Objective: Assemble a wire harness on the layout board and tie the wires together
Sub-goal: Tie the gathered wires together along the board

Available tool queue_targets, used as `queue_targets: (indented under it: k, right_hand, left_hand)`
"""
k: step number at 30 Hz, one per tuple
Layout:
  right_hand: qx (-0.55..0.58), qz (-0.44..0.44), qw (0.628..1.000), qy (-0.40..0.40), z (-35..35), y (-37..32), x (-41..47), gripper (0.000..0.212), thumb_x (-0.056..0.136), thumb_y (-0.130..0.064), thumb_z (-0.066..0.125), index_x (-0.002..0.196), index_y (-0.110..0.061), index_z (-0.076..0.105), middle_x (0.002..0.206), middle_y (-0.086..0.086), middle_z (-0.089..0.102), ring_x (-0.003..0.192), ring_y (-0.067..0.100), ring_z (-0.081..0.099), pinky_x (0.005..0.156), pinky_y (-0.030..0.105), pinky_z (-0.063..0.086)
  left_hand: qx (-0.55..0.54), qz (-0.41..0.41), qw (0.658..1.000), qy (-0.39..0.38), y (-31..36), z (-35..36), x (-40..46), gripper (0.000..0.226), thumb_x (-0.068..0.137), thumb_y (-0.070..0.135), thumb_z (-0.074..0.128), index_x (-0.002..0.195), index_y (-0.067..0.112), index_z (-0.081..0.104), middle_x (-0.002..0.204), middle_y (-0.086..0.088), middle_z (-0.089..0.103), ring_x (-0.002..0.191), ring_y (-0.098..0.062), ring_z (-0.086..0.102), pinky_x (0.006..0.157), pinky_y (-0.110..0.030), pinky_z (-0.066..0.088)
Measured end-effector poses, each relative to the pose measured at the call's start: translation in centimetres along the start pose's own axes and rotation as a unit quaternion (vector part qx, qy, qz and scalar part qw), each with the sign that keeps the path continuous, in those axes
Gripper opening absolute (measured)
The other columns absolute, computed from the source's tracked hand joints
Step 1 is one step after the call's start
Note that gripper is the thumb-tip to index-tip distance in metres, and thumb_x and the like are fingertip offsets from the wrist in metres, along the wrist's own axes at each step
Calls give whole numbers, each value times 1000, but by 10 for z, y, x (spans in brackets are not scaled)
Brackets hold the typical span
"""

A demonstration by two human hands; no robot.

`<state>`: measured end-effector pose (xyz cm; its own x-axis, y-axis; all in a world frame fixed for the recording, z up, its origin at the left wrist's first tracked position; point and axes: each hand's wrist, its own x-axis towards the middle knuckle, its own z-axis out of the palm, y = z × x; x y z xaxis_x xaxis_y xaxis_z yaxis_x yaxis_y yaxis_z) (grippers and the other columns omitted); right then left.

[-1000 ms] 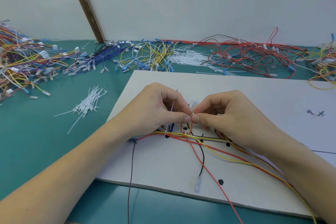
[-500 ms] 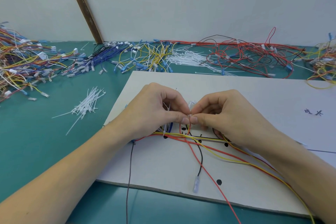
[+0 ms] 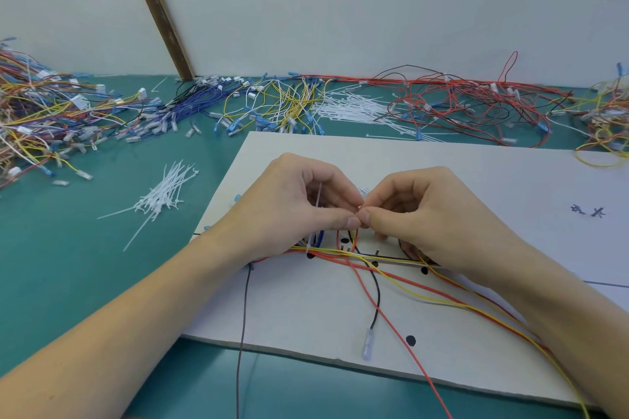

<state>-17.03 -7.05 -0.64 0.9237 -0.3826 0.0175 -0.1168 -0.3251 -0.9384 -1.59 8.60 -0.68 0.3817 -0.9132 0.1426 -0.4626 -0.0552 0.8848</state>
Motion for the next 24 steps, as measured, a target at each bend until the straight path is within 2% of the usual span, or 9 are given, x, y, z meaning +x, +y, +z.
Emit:
queue_targets:
  k: [4,9,14,18,21,24]
  right_hand:
    - [-10,-5,1000,-16,-1,-1,0,11,88,-15,78,78,-17,77,61,-1,68,46,5,51,44,15,39]
    - [-26,0,999,-36,-1,-2,0,12,89,-13,75,77,-17,75,62,2,67,48,6,49,45,16,38]
    - [-23,-8,999,-37,-1,-3,-1,12,89,-9,71,78,-14,73,71,4,75,51,6,59,46,15,41]
    - [-33,-13,999,-34,-2,-4,-1,13,90,-10,71,79,-16,72,76,5,78,61,14,68,49,20,46]
    - [-57,-20,998,-37,-2,-5,-2,12,90,-12,71,80,-18,72,77,3,78,63,17,69,55,28,50]
    - [-77,-26,996,-41,-2,-6,-2,12,91,-12,70,81,-19,71,77,-1,77,65,26,68,56,34,51]
  left_hand:
    - [-26,-14,999,-14,-2,-1,1,21,78,9,87,92,23,79,84,-3,80,79,-17,77,71,-20,55]
    - [-43,-28,998,-41,-1,-3,0,22,79,6,86,92,22,79,82,-5,80,72,-10,73,64,-15,53]
    - [-22,-37,998,-44,-1,-5,0,17,80,9,85,93,20,79,82,-5,79,72,-12,71,68,-27,58]
    - [13,-16,999,-39,1,-6,0,9,83,17,85,89,23,82,75,1,78,63,-7,63,58,-21,50]
    - [39,-5,998,-42,1,-7,0,5,85,22,83,88,26,82,72,-1,76,60,-9,58,55,-26,47]
    - [62,0,997,-47,1,-8,0,4,86,22,82,88,26,82,68,0,73,57,-8,55,53,-22,45]
